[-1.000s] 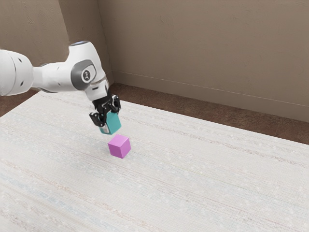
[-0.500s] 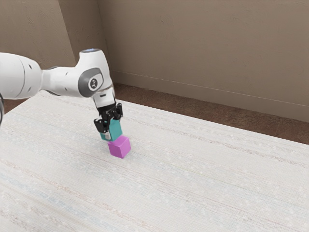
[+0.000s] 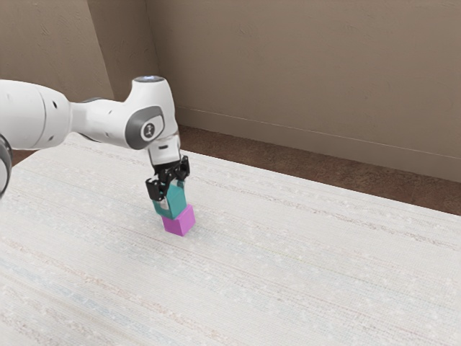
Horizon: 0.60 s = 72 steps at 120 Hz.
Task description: Pick up the blue block with one arm, and put the blue block on the pink block with one arm
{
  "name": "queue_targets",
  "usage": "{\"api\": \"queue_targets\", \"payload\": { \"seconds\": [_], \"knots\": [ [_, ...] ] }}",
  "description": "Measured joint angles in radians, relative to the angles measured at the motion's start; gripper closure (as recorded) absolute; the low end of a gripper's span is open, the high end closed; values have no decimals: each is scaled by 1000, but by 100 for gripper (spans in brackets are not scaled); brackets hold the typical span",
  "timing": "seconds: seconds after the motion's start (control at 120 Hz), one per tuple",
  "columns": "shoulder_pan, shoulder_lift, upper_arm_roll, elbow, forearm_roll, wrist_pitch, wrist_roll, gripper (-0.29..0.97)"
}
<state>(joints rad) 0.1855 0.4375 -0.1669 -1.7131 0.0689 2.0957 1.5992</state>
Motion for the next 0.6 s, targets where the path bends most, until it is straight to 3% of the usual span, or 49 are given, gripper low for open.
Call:
{"api": "queue_targets", "payload": {
  "seconds": [0.225, 0.35, 0.425, 0.517, 0.6],
  "knots": [
    [-1, -19, -2, -7, -2, -1, -14, 6],
    [-1, -199, -9, -93, -14, -25, -21, 3],
    [4, -321, -6, -65, -19, -118, -32, 2],
    [8, -371, 9, 107, -14, -306, -84, 1],
    [23, -410, 15, 177, -13, -432, -142, 1]
  ]
}}
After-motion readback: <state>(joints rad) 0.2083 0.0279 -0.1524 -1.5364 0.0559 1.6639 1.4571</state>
